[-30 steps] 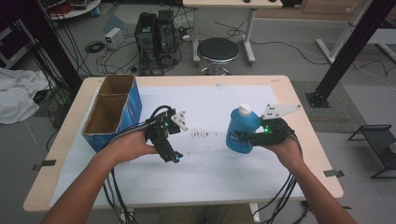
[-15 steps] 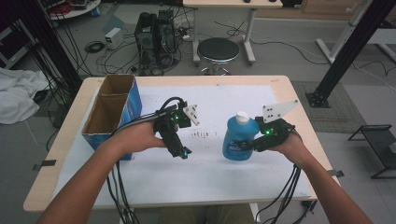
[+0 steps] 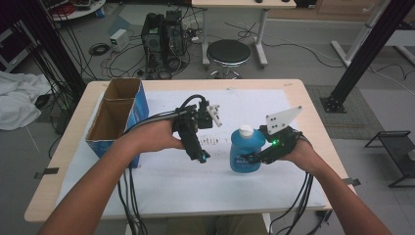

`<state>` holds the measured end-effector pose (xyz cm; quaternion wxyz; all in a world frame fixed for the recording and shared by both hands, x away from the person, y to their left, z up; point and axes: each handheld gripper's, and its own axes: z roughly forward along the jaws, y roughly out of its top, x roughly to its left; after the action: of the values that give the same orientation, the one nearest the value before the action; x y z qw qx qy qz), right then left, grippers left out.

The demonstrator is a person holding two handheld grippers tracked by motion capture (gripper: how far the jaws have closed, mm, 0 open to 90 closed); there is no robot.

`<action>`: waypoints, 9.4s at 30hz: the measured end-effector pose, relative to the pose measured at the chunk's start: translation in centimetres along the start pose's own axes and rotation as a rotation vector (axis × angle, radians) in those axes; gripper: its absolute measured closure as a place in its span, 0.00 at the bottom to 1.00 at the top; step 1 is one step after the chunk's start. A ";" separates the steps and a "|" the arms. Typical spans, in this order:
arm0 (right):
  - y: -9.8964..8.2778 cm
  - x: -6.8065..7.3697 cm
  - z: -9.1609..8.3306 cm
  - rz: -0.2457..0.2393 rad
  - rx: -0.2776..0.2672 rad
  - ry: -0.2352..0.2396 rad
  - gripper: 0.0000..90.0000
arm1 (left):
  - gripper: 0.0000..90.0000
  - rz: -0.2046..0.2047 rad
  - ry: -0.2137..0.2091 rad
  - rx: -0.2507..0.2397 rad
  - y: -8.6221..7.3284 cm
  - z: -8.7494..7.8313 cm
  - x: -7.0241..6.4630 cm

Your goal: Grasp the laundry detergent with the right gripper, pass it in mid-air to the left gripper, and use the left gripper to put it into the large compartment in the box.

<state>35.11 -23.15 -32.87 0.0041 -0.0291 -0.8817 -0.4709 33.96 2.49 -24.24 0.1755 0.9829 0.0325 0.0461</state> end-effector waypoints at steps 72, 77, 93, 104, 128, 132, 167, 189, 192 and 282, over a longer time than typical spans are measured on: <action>4.0 -0.7 3.6 -0.036 -0.003 0.011 0.48 | 0.19 0.091 -0.037 0.081 6.1 0.4 0.8; 4.1 -0.6 3.6 -0.034 0.007 0.011 0.48 | 0.22 0.099 -0.037 0.088 6.1 0.5 0.8; 4.2 -0.6 3.7 -0.043 0.007 0.014 0.48 | 0.31 0.111 -0.025 0.097 6.2 0.5 0.7; 4.3 -0.2 3.8 0.000 0.010 0.026 0.48 | 0.35 0.119 -0.022 0.094 6.2 0.6 0.5; 4.4 0.2 3.6 -0.016 0.003 0.010 0.43 | 0.42 0.152 0.000 0.101 6.5 0.0 -0.1; 4.1 0.1 2.3 -0.027 0.044 -0.026 0.24 | 0.42 0.141 -0.011 0.105 6.2 -0.5 0.1; -1.3 -1.8 -7.5 0.325 0.416 -0.392 0.02 | 0.42 -0.126 0.129 0.134 0.9 -3.2 3.7; -0.9 -2.9 -9.7 0.363 0.423 -0.464 0.02 | 0.42 -0.527 0.260 0.136 -2.8 -9.5 6.3; -0.8 -2.9 -9.7 0.358 0.430 -0.460 0.02 | 0.42 -0.602 0.283 0.142 -3.6 -10.9 6.6; -0.9 -3.4 -9.3 0.375 0.417 -0.483 0.02 | 0.42 -0.947 0.317 0.162 -21.5 -5.3 8.7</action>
<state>38.29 -31.55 -28.50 -0.1121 -0.2990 -0.9136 -0.2518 41.00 25.14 -26.08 0.0934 0.8516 0.5044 0.1075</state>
